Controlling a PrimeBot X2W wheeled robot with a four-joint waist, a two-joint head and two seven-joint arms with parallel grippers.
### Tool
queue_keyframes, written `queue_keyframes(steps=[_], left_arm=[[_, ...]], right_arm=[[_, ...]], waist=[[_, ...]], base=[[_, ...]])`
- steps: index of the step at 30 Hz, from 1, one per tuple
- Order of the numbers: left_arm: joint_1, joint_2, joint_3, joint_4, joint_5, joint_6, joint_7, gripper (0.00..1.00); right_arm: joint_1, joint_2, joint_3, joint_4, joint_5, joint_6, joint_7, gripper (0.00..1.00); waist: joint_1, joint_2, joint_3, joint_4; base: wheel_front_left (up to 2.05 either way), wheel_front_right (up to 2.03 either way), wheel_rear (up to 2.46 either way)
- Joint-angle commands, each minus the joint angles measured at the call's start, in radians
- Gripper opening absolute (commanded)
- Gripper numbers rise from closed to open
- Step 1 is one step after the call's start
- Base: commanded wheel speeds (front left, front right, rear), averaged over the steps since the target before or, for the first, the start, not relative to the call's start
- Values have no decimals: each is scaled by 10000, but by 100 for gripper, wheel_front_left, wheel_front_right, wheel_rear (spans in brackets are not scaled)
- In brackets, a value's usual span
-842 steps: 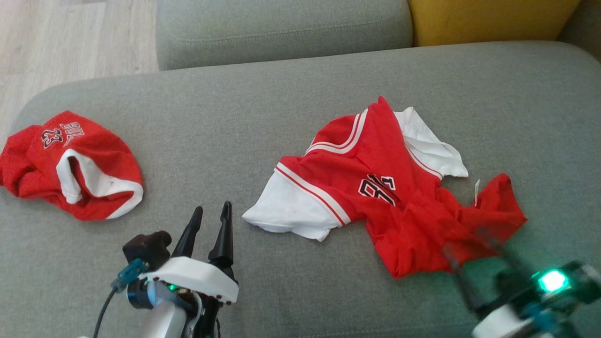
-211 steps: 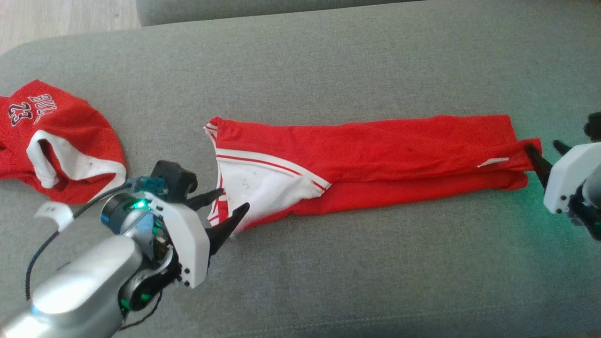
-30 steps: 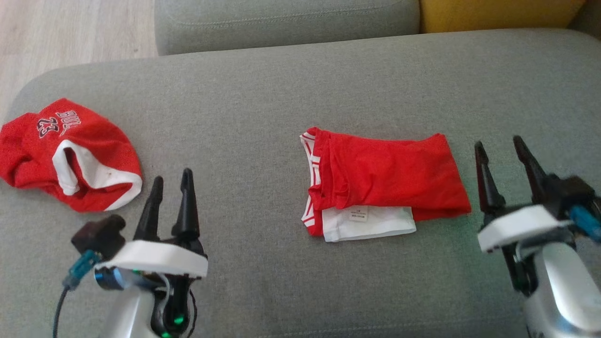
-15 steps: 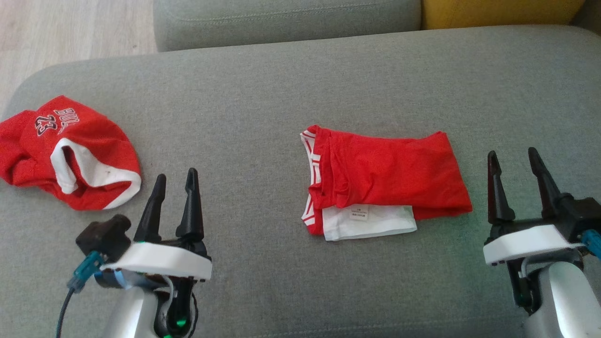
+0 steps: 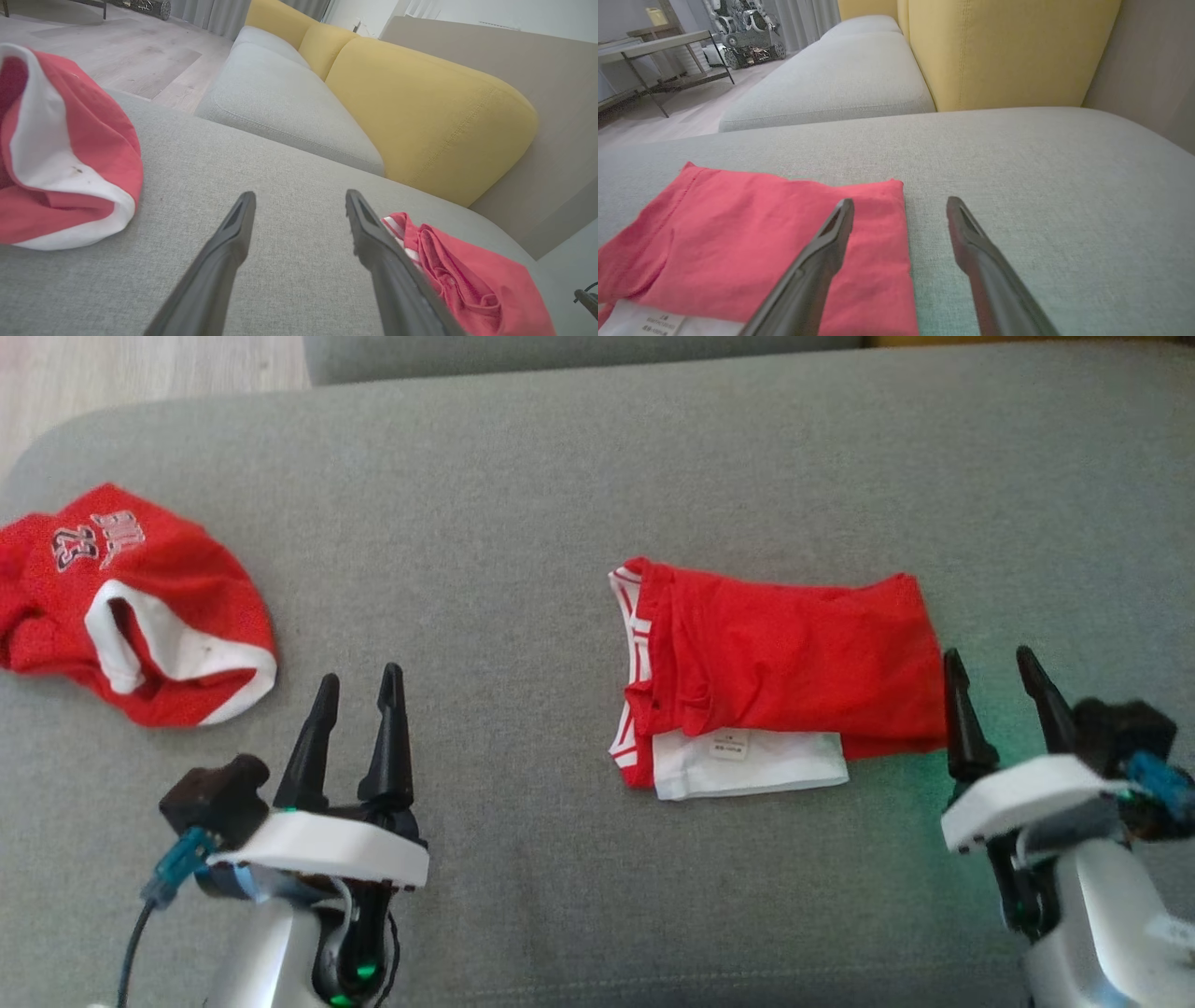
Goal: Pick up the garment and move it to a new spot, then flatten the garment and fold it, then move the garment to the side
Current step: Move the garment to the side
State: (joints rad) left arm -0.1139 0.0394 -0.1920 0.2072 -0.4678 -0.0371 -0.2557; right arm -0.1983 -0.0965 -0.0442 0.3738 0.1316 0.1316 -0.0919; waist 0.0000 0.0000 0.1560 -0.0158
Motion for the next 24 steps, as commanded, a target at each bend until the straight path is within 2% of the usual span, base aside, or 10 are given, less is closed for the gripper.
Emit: queue_keyframes(steps=[1, 10, 16, 17, 18, 21, 24], left_arm=[[-551, 108, 233, -258, 53, -60, -61, 100], [-833, 108, 226, -158, 71, -145, -61, 100], [-972, 108, 326, -145, 94, -173, -61, 100], [-988, 108, 336, -140, 101, -175, -61, 100], [-1005, 108, 344, -136, 109, -178, -61, 100], [-1037, 108, 408, -139, 125, -180, -61, 100], [-1051, 108, 469, -128, 174, -215, -61, 100]], right_arm=[[-579, -21, 255, -183, -3, -9, 90, 100], [-1369, 212, -148, 1204, 146, -9, 918, 100], [-1740, 352, 172, 1970, 440, -9, 1307, 100], [-1780, 361, 320, 2038, 473, -9, 1338, 45], [-1822, 364, 472, 2071, 488, -9, 1323, 0], [-2023, 157, 849, 1972, 265, -9, 1015, 0], [-2296, -362, 1253, 1723, -281, -9, 607, 0]], waist=[[0, 0, 188, 83], [0, 0, 562, 237], [0, 0, 760, 234], [0, 0, 785, 225], [0, 0, 811, 211], [0, 0, 869, 112], [0, 0, 928, -60]], base=[[0, 0, 0], [0, 0, 0], [0, 0, 0], [0, 0, 0], [0, 0, 0], [0, 0, 0], [0, 0, 0]])
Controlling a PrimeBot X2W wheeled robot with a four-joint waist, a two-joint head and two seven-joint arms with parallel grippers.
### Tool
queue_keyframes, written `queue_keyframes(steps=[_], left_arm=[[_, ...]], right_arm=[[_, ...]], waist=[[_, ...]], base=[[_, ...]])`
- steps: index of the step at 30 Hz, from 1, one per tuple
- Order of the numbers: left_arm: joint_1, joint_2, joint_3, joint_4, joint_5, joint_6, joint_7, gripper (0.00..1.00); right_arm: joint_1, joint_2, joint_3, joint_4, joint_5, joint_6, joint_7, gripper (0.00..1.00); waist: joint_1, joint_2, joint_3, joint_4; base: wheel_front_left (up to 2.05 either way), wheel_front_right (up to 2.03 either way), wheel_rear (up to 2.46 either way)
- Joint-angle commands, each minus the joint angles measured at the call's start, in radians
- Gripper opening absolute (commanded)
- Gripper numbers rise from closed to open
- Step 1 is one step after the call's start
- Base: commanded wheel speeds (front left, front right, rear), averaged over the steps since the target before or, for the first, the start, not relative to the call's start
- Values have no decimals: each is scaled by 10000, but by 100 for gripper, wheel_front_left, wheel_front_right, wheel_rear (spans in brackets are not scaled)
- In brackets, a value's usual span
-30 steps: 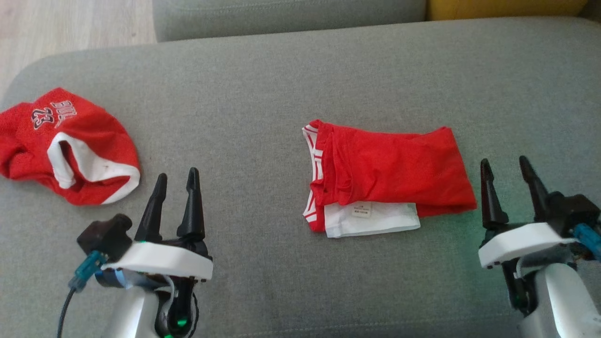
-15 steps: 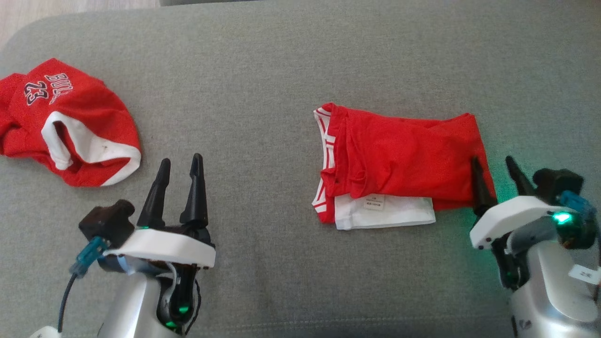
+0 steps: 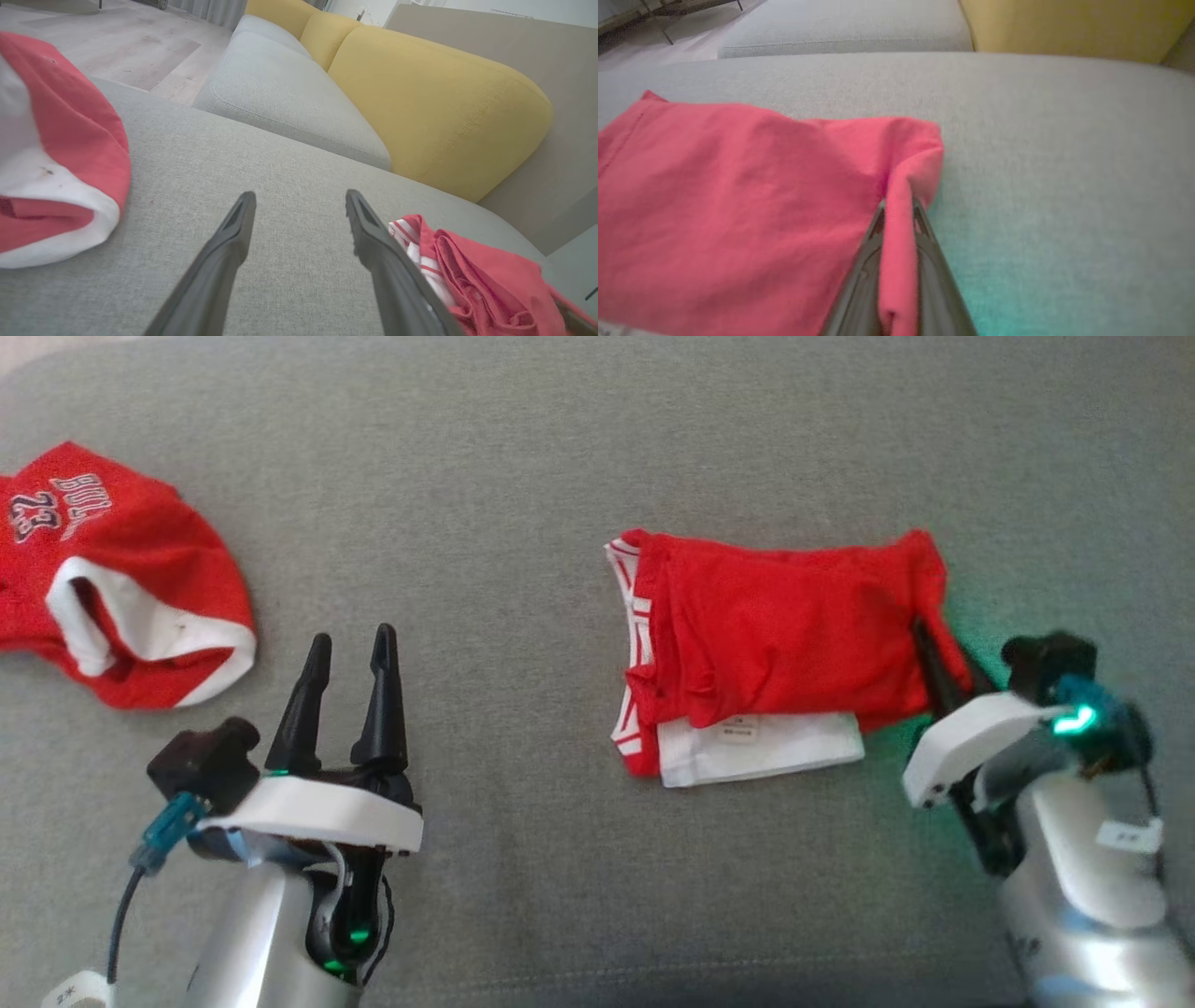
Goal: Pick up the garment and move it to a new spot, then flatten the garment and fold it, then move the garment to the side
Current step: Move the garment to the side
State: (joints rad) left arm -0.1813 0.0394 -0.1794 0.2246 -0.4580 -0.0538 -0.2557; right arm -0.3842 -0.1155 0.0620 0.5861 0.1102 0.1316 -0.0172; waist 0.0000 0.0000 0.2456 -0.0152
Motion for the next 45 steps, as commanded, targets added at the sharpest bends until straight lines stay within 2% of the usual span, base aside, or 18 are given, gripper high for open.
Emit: queue_keyframes(steps=[1, 8, 11, 15, 18, 22, 25, 31, 32, 33, 34, 35, 45], left_arm=[[-390, 108, 360, -301, 100, -59, -61, 100], [-595, 108, 386, -357, 168, -139, -61, 100], [-717, 108, 351, -364, 204, -187, -61, 100], [-888, 108, 325, -384, 205, -239, -61, 100], [-919, 108, 370, -385, 216, -266, -61, 100], [-877, 108, 451, -347, 217, -284, -61, 100], [-859, 108, 493, -322, 225, -309, -61, 100], [-833, 108, 541, -269, 242, -330, -61, 100], [-826, 108, 544, -256, 238, -333, -61, 100], [-813, 108, 545, -242, 234, -335, -61, 100], [-795, 108, 548, -229, 231, -337, -61, 100], [-772, 108, 553, -217, 225, -338, -61, 100], [-567, 108, 458, -54, 84, -304, -61, 100]], right_arm=[[-542, -367, 285, -491, -205, -9, -231, 0], [-1607, -2244, 530, -802, -482, -9, -91, 0], [-2108, -3088, 47, -513, -267, -9, 138, 0], [-2511, -4046, -668, -40, -826, -9, 340, 0], [-2666, -4076, -1579, 153, -1463, -9, 382, 0], [-2665, -3588, -2552, 117, -2092, -9, 450, 0], [-2648, -3294, -2835, 75, -2211, -9, 441, 0], [-2628, -3132, -2964, 76, -2266, -9, 385, 0], [-2621, -3072, -3020, 97, -2194, -9, 397, 13], [-2607, -3021, -3007, 116, -2126, -9, 409, 33], [-2597, -2961, -2957, 124, -2021, -9, 421, 58], [-2597, -2930, -2943, 105, -1946, -9, 424, 100], [-2792, -2729, -2059, -707, -1505, -9, 372, 100]], waist=[[0, 0, 53, -127], [0, 0, 393, -497], [0, 0, 582, -515], [0, 0, 803, -448], [0, 0, 908, -410], [0, 0, 971, -379], [0, 0, 975, -364], [0, 0, 917, -366], [0, 0, 885, -371], [0, 0, 848, -378], [0, 0, 810, -389], [0, 0, 770, -405], [0, 0, 209, -453]], base=[[0, 0, 0], [0, 0, 0], [0, 0, 0], [0, 0, 0], [0, 0, 0], [0, 0, 0], [0, 0, 0], [0, 0, 0], [0, 0, 0], [0, 0, 0], [0, 0, 0], [0, 0, 0], [0, 0, 0]])
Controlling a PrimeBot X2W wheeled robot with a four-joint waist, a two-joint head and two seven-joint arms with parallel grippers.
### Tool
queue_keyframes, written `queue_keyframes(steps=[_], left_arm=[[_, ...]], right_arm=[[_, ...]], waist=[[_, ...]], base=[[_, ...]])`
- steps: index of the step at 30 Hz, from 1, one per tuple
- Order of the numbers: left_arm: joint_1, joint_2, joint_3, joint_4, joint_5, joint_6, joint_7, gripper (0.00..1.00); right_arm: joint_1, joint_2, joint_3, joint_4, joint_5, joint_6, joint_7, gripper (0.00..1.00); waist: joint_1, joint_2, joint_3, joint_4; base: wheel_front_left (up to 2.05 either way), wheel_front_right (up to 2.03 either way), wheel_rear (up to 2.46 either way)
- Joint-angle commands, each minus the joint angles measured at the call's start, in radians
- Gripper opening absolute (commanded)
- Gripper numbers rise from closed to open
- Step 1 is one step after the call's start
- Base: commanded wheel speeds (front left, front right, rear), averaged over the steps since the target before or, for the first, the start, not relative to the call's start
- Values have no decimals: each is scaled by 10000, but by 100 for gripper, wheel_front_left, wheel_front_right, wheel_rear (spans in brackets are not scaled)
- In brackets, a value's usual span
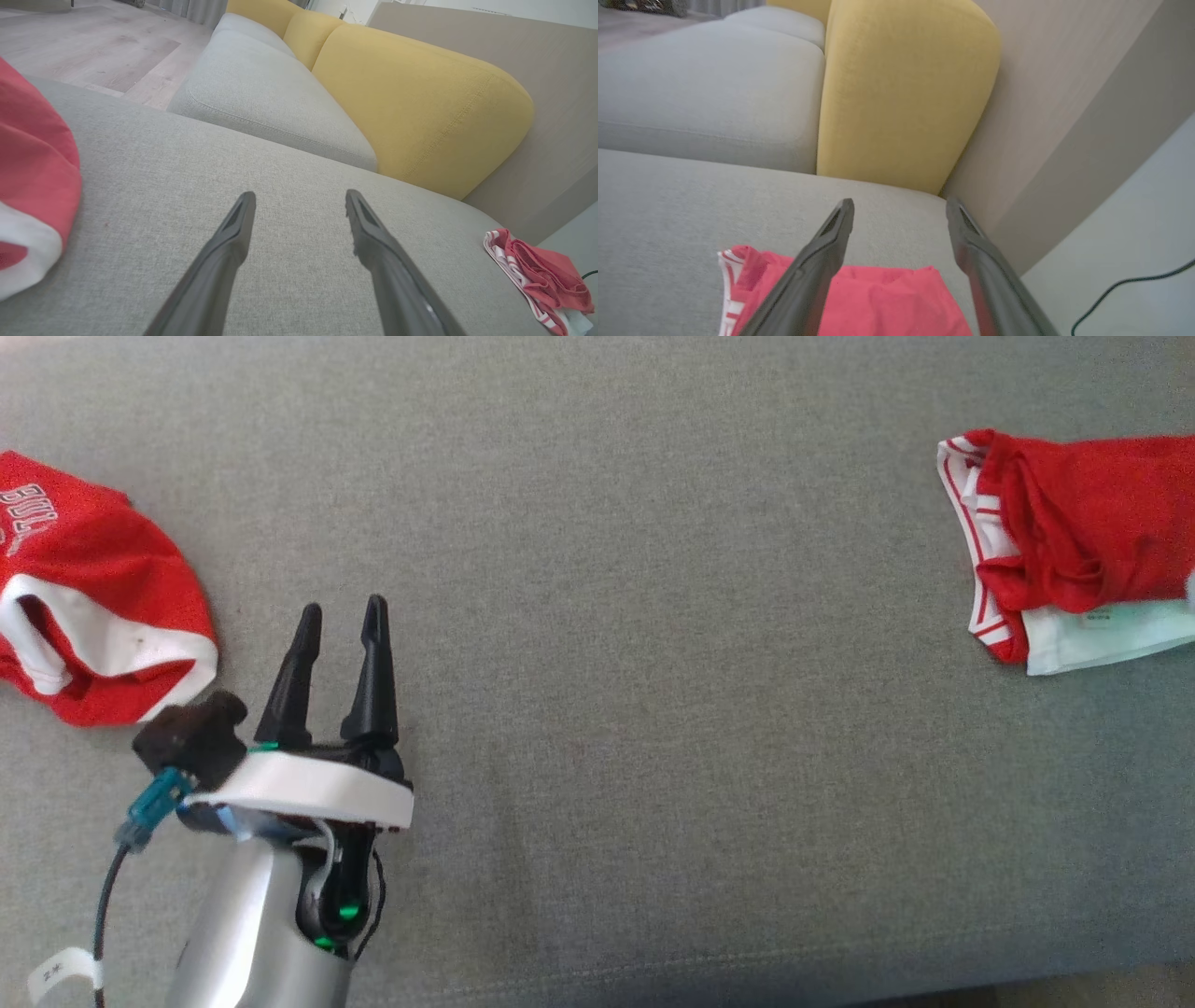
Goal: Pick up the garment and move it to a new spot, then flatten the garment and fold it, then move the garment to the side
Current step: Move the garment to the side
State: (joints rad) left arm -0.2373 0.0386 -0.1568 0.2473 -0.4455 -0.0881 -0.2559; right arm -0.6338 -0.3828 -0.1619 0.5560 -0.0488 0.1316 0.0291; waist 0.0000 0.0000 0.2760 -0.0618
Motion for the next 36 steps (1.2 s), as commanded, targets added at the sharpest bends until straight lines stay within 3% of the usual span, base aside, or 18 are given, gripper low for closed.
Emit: queue_keyframes(steps=[1, 15, 23, 36], left_arm=[[6, 116, 228, -275, -67, 48, -59, 100], [585, 116, 384, -417, -295, 360, -59, 100], [1354, 116, 499, -475, -329, 563, -59, 100], [2479, 116, 387, -1265, 663, 670, -59, 100]], right_arm=[[-304, 22, 308, -521, 137, -9, -112, 100], [1341, 2110, 2247, -2034, 1115, -9, -1058, 100], [3180, 3132, 1840, -2451, 1476, -9, -2123, 100], [5445, 3323, 2156, -3097, 1899, -9, -2877, 100]], waist=[[0, 0, -178, 31], [0, 0, -1734, 544], [0, 0, -2590, 885], [0, 0, -2918, 873]], base=[[0, 0, 0], [0, 0, 0], [0, 0, 0], [0, 0, 0]])
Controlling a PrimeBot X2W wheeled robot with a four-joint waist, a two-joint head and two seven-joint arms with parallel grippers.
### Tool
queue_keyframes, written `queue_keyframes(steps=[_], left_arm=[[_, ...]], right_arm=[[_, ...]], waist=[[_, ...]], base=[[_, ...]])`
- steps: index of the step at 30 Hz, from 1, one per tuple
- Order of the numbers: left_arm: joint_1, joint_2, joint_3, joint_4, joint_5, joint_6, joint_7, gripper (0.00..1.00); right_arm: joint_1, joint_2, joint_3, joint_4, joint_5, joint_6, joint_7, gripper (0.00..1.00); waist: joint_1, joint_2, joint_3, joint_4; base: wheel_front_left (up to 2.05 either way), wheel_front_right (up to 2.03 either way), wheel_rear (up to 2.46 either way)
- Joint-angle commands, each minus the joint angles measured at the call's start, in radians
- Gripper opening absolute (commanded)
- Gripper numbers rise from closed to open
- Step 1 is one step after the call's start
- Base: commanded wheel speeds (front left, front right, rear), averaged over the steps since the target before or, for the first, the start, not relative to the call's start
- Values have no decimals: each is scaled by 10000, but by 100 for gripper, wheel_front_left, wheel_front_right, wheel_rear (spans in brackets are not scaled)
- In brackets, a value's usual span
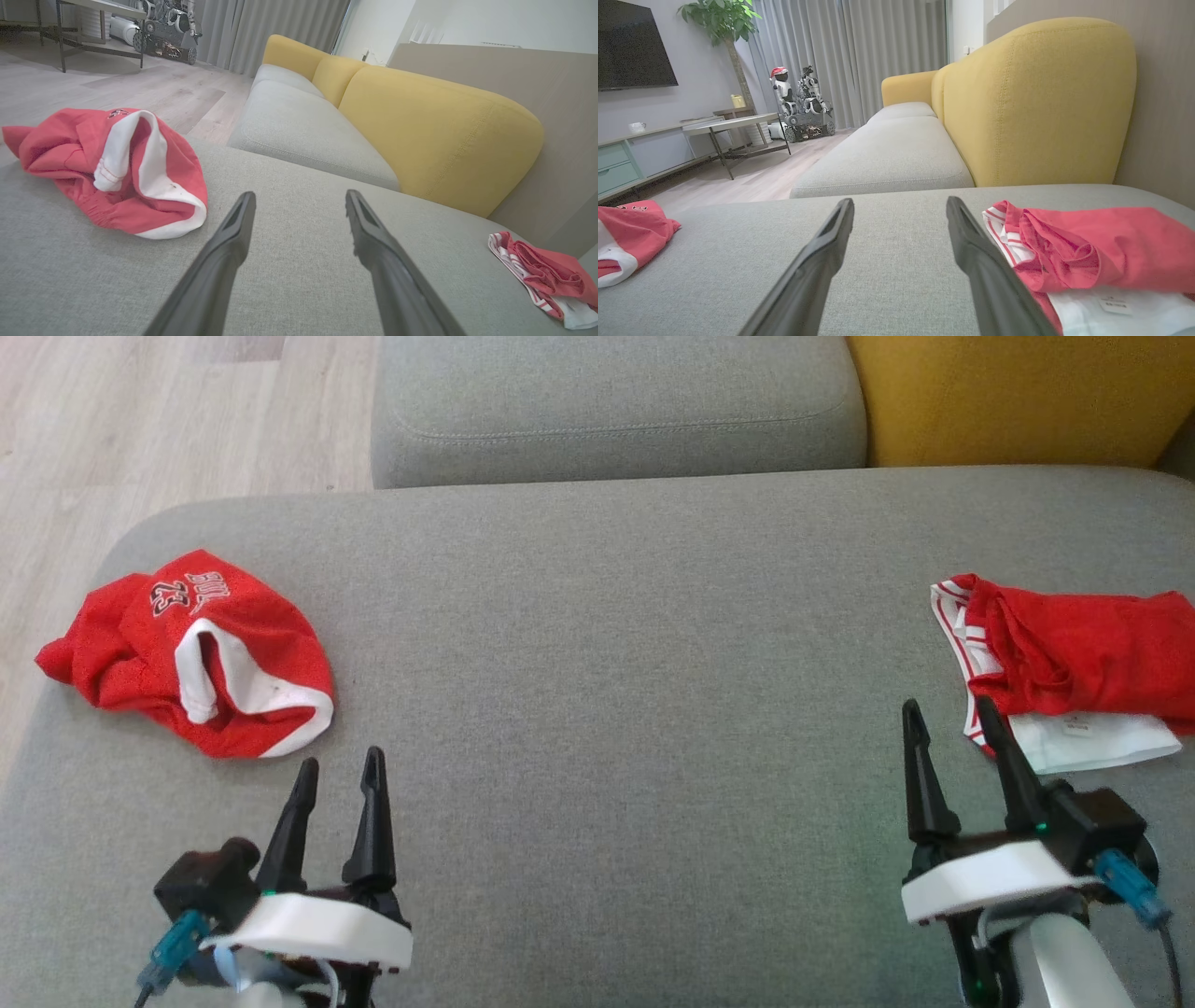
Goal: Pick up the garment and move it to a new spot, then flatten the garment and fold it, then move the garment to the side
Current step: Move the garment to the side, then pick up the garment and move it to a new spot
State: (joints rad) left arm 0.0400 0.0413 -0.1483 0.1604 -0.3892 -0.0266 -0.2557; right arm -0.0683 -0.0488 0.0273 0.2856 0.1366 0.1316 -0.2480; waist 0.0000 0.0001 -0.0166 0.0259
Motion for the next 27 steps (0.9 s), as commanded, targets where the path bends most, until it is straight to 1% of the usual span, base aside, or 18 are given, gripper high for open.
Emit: queue_keyframes(steps=[1, 10, 20, 27], left_arm=[[-260, 89, 316, -483, 116, 62, -61, 100], [-226, 89, 300, -834, 230, 81, -61, 100], [-277, 89, 199, -879, 181, 94, -61, 100], [-326, 89, 146, -845, 127, 89, -61, 100]], right_arm=[[-128, -17, 252, -422, 77, -9, -115, 100], [99, -16, 173, -672, 180, -9, -135, 100], [95, -15, 133, -686, 300, -9, -136, 100], [102, -15, 149, -703, 313, -9, -137, 100]], waist=[[0, -1, 11, -7], [0, -1, 52, -83], [0, -1, 83, -168], [0, -1, 117, -86]], base=[[0, 0, 0], [0, 0, 0], [0, 0, 0], [0, 0, 0]])
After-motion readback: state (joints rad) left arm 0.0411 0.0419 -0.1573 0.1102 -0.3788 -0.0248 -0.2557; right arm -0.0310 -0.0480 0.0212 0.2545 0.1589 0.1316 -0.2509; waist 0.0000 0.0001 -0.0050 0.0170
